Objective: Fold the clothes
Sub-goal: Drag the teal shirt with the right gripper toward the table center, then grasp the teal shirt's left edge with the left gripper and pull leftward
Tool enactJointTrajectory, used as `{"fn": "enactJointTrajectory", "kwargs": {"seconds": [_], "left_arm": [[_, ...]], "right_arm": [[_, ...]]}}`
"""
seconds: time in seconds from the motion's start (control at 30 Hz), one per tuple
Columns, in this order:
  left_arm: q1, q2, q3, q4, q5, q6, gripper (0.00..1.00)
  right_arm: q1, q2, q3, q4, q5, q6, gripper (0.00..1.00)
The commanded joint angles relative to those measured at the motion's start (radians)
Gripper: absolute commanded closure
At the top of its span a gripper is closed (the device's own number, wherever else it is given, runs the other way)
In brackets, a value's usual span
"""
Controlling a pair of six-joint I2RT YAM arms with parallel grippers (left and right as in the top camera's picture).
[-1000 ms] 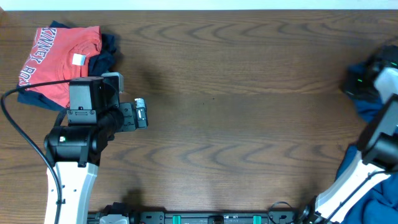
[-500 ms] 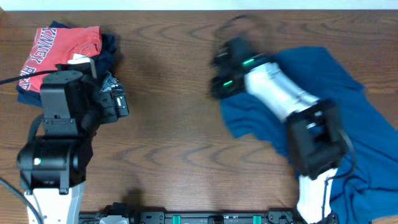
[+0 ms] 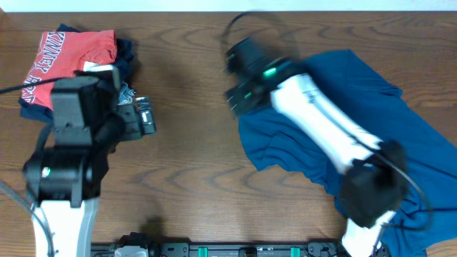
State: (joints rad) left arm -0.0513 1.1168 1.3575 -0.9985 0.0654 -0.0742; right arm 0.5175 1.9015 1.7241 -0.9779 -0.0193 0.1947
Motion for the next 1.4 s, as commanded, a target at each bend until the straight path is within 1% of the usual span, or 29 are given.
{"fn": "enactJointTrajectory", "kwargs": {"seconds": [0.0, 0.03, 0.1, 0.27, 0.37, 0.47, 0.53, 0.7, 0.87, 0.97, 1.0, 1.07, 1.13, 1.17, 1.27, 1.3, 1.37], "left_arm": [[-0.064, 0.118, 0.019, -0.012, 0.082, 0.01, 0.02], [-0.091, 0.151, 0.019, -0.011, 0.087, 0.018, 0.02], [-0.149, 0.225, 0.019, 0.005, 0.147, 0.061, 0.02], [-0.232, 0.376, 0.019, 0.144, 0.236, 0.037, 0.02], [-0.282, 0.473, 0.019, 0.187, 0.238, 0.027, 0.02], [-0.342, 0.585, 0.019, 0.211, 0.238, 0.027, 0.0], [-0.38, 0.652, 0.019, 0.238, 0.238, 0.027, 0.02], [-0.464, 0.776, 0.019, 0.331, 0.235, 0.027, 0.03], [-0.502, 0.856, 0.019, 0.389, 0.103, 0.024, 0.04], [-0.504, 0.896, 0.019, 0.422, 0.098, 0.019, 0.08], [-0.504, 0.906, 0.019, 0.431, 0.099, 0.016, 0.12], [-0.505, 0.927, 0.019, 0.448, 0.103, 0.008, 0.25], [-0.505, 0.94, 0.019, 0.454, 0.103, 0.0, 0.46], [-0.505, 0.944, 0.019, 0.454, 0.103, 0.0, 0.6], [-0.495, 0.944, 0.019, 0.455, 0.069, -0.007, 0.92], [-0.488, 0.942, 0.019, 0.45, 0.026, -0.027, 0.94], [-0.462, 0.938, 0.019, 0.426, -0.091, -0.088, 0.94]], "right_arm": [[-0.118, -0.134, 0.031, -0.039, 0.037, 0.135, 0.24], [-0.154, -0.161, 0.031, -0.051, 0.027, 0.154, 0.23], [-0.239, -0.217, 0.031, -0.072, -0.021, 0.161, 0.22], [-0.417, -0.31, 0.031, -0.153, -0.089, 0.161, 0.2], [-0.497, -0.324, 0.031, -0.214, -0.09, 0.161, 0.16], [-0.562, -0.323, 0.026, -0.269, -0.09, 0.161, 0.15], [-0.601, -0.323, 0.018, -0.289, -0.09, 0.159, 0.14], [-0.635, -0.323, -0.034, -0.285, -0.09, 0.159, 0.11], [-0.635, -0.321, -0.126, -0.262, -0.09, 0.16, 0.11], [-0.636, -0.321, -0.197, -0.227, -0.09, 0.159, 0.11], [-0.637, -0.321, -0.216, -0.217, -0.09, 0.159, 0.11], [-0.637, -0.321, -0.254, -0.198, -0.09, 0.156, 0.12], [-0.637, -0.321, -0.288, -0.182, -0.089, 0.153, 0.12], [-0.637, -0.321, -0.301, -0.173, -0.089, 0.148, 0.13], [-0.637, -0.321, -0.34, -0.146, -0.081, 0.148, 0.14], [-0.638, -0.321, -0.352, -0.134, -0.077, 0.148, 0.14], [-0.641, -0.321, -0.37, -0.117, -0.074, 0.148, 0.14]]}}
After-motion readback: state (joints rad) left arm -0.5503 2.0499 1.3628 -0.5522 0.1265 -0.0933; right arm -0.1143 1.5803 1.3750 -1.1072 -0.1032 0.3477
